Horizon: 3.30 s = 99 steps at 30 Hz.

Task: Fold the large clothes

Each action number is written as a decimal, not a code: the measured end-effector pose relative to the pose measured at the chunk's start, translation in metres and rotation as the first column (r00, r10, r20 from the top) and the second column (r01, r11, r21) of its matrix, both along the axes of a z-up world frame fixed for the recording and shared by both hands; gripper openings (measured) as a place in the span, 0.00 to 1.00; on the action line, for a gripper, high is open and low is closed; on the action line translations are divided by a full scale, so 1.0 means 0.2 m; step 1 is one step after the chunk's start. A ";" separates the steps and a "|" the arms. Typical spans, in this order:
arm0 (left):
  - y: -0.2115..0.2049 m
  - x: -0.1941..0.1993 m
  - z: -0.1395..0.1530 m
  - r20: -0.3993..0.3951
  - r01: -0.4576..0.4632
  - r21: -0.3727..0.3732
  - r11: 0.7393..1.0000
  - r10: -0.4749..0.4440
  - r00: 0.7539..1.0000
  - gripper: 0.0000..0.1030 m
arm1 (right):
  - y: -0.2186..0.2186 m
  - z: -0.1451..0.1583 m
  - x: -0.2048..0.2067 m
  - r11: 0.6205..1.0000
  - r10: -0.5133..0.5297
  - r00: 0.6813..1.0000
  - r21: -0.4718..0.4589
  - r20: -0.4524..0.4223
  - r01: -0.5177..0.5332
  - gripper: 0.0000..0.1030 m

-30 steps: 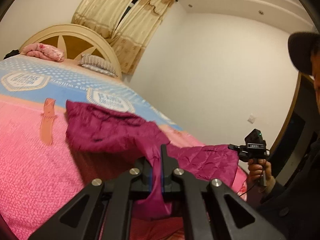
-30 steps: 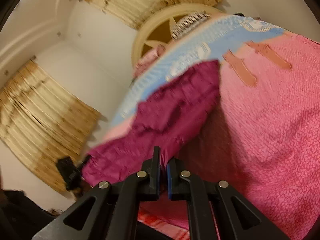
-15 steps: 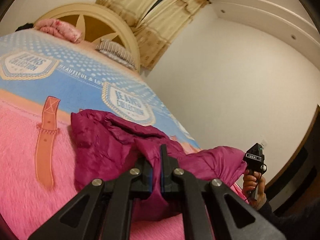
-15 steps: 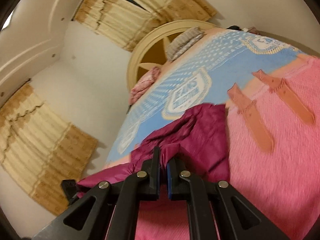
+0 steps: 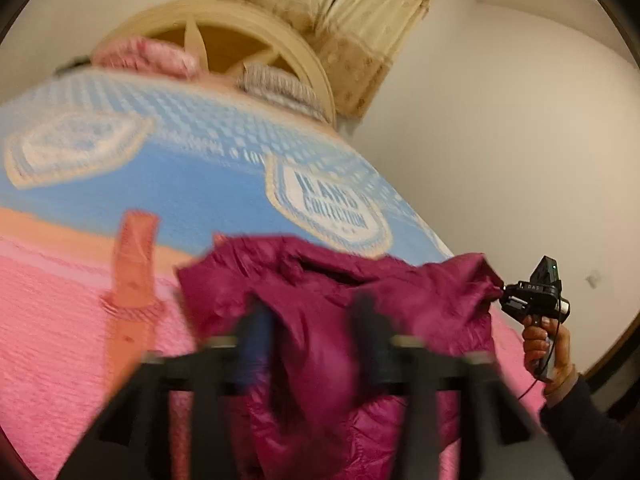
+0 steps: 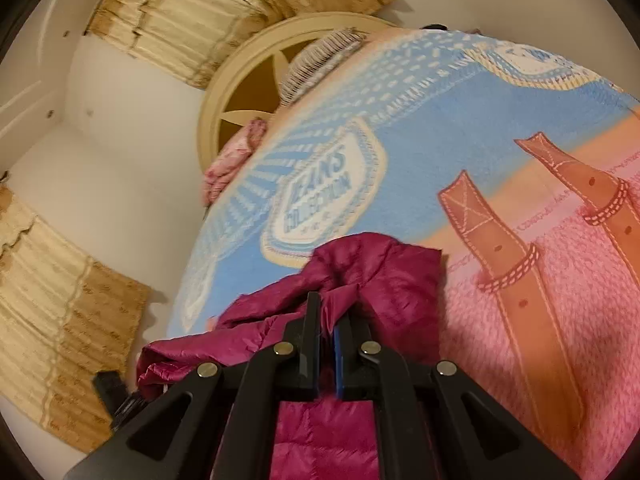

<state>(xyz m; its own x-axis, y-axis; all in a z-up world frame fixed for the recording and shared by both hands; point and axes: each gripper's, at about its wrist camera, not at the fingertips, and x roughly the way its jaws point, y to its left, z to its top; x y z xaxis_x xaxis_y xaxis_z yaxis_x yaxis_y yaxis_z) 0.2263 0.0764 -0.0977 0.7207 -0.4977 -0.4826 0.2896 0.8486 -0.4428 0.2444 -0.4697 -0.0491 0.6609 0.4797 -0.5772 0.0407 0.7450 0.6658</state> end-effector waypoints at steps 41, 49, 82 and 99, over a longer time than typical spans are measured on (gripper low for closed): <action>-0.79 -0.11 -0.08 0.058 -0.086 0.475 0.876 0.066 0.996 1.00 | 0.68 0.06 -0.26 0.851 0.029 0.992 -0.523 0.122 0.039 0.92; -0.82 0.19 -0.26 -0.008 -0.111 0.555 0.824 0.139 0.990 1.00 | 0.89 -0.16 -0.29 0.807 0.037 0.993 -0.589 0.113 0.037 0.92; -0.90 0.35 -0.35 -0.118 -0.088 0.557 0.826 0.183 0.976 1.00 | 0.88 -0.45 -0.08 0.749 0.044 0.998 -0.659 -0.054 -0.069 0.99; -0.89 0.35 -0.46 -0.132 -0.091 0.562 0.822 0.198 0.971 1.00 | 0.89 -0.44 -0.15 0.746 0.042 0.999 -0.664 -0.032 -0.052 0.99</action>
